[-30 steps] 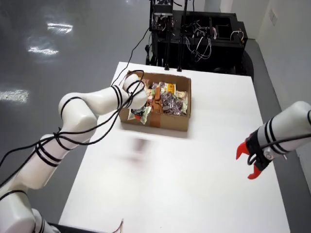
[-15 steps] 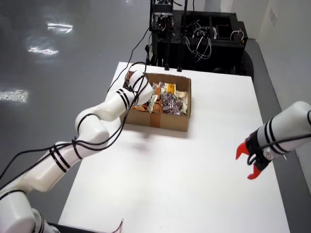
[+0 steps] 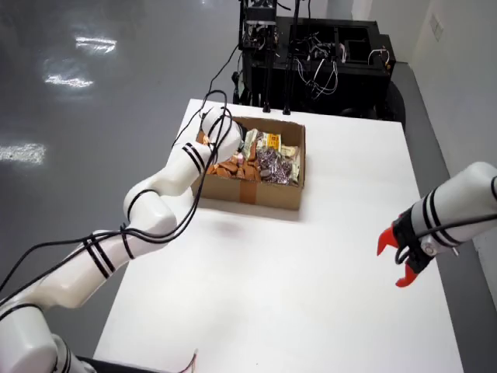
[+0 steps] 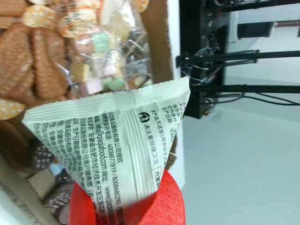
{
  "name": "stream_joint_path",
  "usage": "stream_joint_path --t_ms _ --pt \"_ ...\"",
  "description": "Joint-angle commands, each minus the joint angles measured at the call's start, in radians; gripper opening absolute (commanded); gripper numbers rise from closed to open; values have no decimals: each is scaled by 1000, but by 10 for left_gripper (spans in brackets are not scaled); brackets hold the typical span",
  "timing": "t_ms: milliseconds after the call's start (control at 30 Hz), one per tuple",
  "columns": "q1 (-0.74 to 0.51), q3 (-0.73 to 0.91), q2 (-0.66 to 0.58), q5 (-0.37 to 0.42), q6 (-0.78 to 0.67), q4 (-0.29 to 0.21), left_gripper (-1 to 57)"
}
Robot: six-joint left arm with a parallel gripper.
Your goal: Grasp a snack and put it in the bin.
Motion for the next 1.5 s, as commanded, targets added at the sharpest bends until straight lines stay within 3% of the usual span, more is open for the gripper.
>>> stream_joint_path --t_ms 33,133,200,400,500,900,1167,1500 --pt "10 -30 0 -24 -2 -10 118" --pt "14 -42 1 -34 -3 -16 264" --pt "15 -47 1 -38 -5 -19 326" --pt "13 -59 2 -43 3 -25 401" --pt "8 -71 2 -30 16 -27 378" --pt "-11 -176 2 132 96 -50 167" --pt "-49 -195 -7 193 136 -72 64" --pt "-103 19 -168 226 143 -76 2"
